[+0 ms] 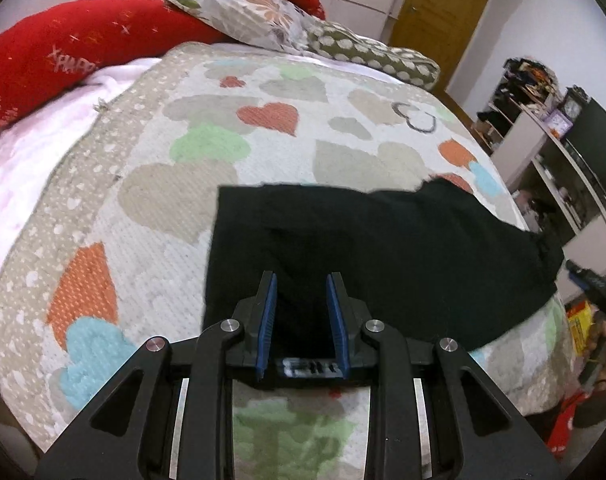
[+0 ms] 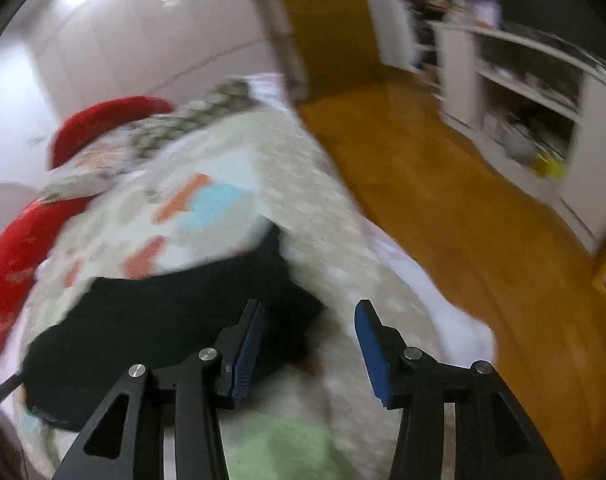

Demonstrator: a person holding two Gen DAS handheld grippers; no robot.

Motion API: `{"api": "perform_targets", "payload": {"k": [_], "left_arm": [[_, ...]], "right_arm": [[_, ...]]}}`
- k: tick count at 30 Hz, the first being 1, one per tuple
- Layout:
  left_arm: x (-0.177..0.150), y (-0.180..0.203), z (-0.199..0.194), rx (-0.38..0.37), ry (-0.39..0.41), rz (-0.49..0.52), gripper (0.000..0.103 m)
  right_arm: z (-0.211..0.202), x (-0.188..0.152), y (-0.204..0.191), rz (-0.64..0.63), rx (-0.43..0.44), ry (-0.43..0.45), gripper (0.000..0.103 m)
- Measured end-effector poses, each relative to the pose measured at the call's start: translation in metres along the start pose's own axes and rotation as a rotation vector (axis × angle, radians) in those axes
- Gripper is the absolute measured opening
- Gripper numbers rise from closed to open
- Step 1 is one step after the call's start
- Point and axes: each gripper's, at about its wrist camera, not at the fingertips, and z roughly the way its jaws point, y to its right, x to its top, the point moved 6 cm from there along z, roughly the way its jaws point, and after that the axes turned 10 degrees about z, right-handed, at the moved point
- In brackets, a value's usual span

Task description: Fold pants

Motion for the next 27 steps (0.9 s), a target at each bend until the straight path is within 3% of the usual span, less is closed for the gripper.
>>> {"api": "perform_targets", "payload": {"k": [3, 6, 8, 10, 12, 14, 15, 16, 17, 19, 22, 25, 27], "left_arm": [[0.007, -0.010, 0.002, 0.050, 0.011, -0.025, 0.025], [0.009, -0.021, 0.006, 0.042, 0.008, -0.075, 0.025], [0.010, -0.025, 0.012, 0.024, 0.002, -0.100, 0.027], [0.009, -0.025, 0.020, 0.011, -0.005, -0.104, 0.050], [0.007, -0.023, 0.025, 0.014, -0.014, -0.100, 0.050], [0.003, -0.020, 0.028, 0.009, -0.025, -0.092, 0.051], [0.001, -0.019, 0.029, 0.008, -0.030, -0.087, 0.051], [-0.001, -0.019, 0.030, 0.010, -0.034, -0.083, 0.051], [-0.003, -0.019, 0.029, 0.012, -0.035, -0.079, 0.051], [-0.004, -0.021, 0.029, 0.014, -0.036, -0.083, 0.051], [-0.009, -0.023, 0.032, 0.012, -0.035, -0.102, 0.051], [-0.017, -0.026, 0.042, 0.029, -0.059, -0.128, 0.052], [-0.019, -0.026, 0.038, 0.033, -0.050, -0.124, 0.052]], "right_arm": [[0.009, 0.004, -0.072, -0.149, 0.143, -0.014, 0.047], [0.043, -0.008, -0.147, -0.293, 0.286, -0.103, 0.049], [0.073, -0.016, -0.184, -0.398, 0.305, -0.144, 0.050], [0.102, -0.028, -0.216, -0.479, 0.307, -0.191, 0.050], [0.136, -0.039, -0.245, -0.527, 0.315, -0.268, 0.050], [0.160, -0.050, -0.256, -0.543, 0.346, -0.356, 0.045], [0.166, -0.055, -0.255, -0.559, 0.348, -0.362, 0.035], [0.168, -0.058, -0.256, -0.583, 0.335, -0.345, 0.006], [0.167, -0.056, -0.255, -0.596, 0.319, -0.317, 0.002], [0.159, -0.042, -0.256, -0.552, 0.358, -0.284, 0.001], [0.156, -0.025, -0.249, -0.552, 0.264, -0.173, 0.000], [0.178, -0.032, -0.244, -0.495, 0.265, -0.255, 0.000], [0.171, -0.033, -0.243, -0.467, 0.311, -0.255, 0.000]]}}
